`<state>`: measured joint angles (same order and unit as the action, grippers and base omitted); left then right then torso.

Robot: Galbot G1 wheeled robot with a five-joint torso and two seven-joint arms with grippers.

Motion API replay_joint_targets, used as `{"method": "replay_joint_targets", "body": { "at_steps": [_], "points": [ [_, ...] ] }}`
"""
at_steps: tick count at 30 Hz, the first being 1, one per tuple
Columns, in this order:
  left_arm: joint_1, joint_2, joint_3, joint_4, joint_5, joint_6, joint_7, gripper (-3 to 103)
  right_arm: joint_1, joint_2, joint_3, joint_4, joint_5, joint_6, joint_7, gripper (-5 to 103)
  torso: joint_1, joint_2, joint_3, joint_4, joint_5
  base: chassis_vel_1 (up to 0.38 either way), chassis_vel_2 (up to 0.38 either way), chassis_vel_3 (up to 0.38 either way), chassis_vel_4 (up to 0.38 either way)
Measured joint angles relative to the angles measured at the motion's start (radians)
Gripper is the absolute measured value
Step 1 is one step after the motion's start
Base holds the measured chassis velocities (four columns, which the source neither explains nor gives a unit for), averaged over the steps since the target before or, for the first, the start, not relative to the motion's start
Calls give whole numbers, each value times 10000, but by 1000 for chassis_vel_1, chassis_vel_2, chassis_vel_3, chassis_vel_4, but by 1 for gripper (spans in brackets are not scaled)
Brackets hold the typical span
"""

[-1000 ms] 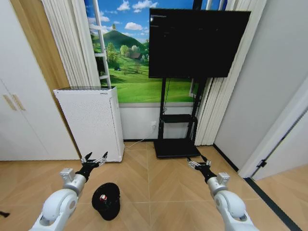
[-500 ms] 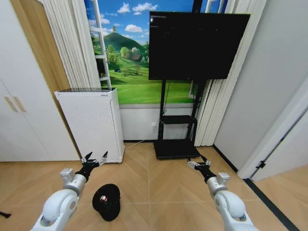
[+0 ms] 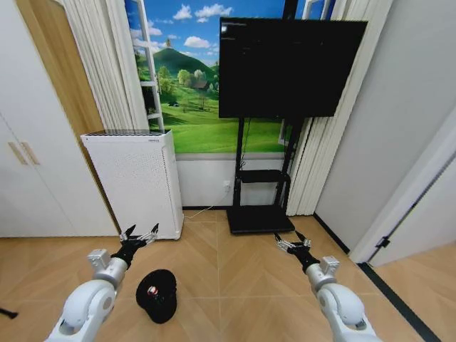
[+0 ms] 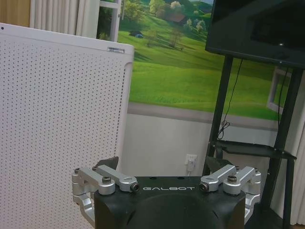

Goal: Pick up the trash bin and place the garbage on the floor into it.

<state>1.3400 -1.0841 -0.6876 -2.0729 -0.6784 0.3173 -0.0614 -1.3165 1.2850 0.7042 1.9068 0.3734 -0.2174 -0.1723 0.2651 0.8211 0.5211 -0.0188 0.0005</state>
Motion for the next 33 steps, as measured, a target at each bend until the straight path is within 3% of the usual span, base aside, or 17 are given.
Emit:
{"method": "replay_joint_targets", "body": {
  "at_steps": [13, 33],
  "points": [
    [-10, -52, -58, 107, 12, -11, 0, 100, 26, 51, -69, -110, -134, 60, 23, 100, -15, -34, -22, 6, -14, 191, -239, -194, 243],
    [-135, -119, 116, 317, 92, 26, 8, 100, 39, 117, -59, -369, -214, 193, 27, 100, -23, -62, -34, 1, -4, 256, -253, -253, 252]
  ]
}}
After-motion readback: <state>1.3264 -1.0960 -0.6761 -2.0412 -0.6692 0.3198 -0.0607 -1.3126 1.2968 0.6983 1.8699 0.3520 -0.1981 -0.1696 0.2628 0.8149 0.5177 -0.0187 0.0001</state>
